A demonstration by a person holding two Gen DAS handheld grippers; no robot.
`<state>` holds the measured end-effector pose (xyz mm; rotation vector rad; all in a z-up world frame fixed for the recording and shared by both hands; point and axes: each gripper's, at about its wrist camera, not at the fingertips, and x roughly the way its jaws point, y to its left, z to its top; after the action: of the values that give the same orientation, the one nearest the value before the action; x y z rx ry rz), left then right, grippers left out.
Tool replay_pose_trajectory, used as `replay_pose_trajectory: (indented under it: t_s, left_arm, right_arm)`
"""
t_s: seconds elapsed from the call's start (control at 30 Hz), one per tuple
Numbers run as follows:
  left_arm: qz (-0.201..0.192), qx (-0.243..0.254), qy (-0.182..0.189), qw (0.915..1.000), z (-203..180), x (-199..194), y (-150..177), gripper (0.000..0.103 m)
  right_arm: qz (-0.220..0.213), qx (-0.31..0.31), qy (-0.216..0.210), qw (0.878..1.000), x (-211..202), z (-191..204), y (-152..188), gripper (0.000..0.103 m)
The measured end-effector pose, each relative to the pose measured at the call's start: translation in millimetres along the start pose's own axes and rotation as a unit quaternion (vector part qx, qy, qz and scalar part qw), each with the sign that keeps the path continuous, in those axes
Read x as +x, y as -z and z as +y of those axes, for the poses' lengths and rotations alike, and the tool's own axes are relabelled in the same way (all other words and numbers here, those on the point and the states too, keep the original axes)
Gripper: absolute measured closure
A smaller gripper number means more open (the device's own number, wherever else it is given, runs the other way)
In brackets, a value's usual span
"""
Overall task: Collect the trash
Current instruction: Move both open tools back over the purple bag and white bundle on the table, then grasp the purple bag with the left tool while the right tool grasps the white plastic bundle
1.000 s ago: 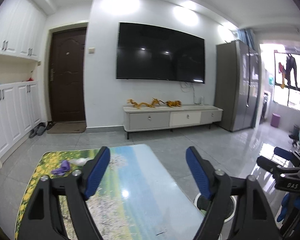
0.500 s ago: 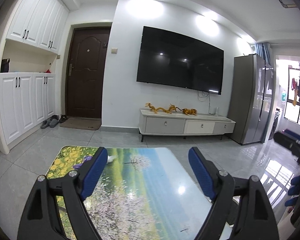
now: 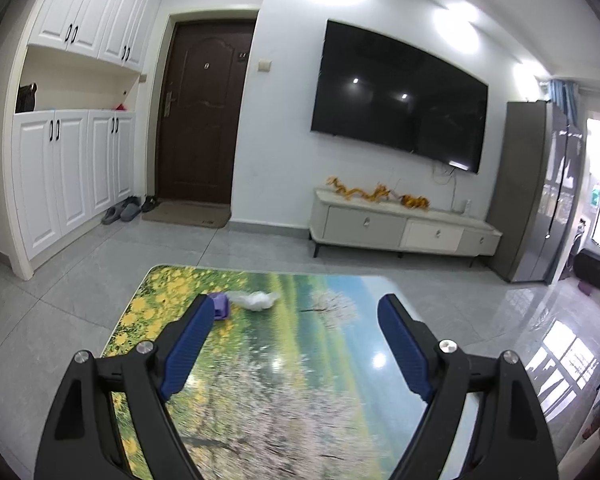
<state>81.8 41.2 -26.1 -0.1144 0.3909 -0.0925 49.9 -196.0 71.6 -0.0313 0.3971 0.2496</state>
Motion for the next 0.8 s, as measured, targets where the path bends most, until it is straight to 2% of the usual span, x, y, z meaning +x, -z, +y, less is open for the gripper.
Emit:
replay_pose_trajectory:
  t_s: [0.17, 0.37, 0.47, 0.63, 0.8]
  left_arm:
    - [0.042, -0.001, -0.035, 0.9985, 60, 54, 3, 0.019]
    - [0.103, 0.003, -0.015, 0.9945, 130, 111, 24, 0.019]
    - [0.139, 0.021, -0.002, 0.9901, 141, 144, 33, 0.019]
    - [0.155, 0.048, 0.02, 0.9866, 138, 189, 32, 0.019]
    - [0.174, 0.056, 0.034, 0.9826, 134, 235, 30, 0.019]
  right_arm:
    - [0.025, -0.012, -0.005, 1.0, 41, 4, -1, 0.0]
    - [0.079, -0.027, -0.027, 0.996, 118, 11, 12, 0.0]
    - [0.112, -0.036, -0.049, 0.992, 162, 20, 23, 0.0]
    - [0.146, -0.061, -0.092, 0.983, 237, 44, 31, 0.0]
    - [0.161, -0.096, -0.141, 0.972, 298, 74, 32, 0.008]
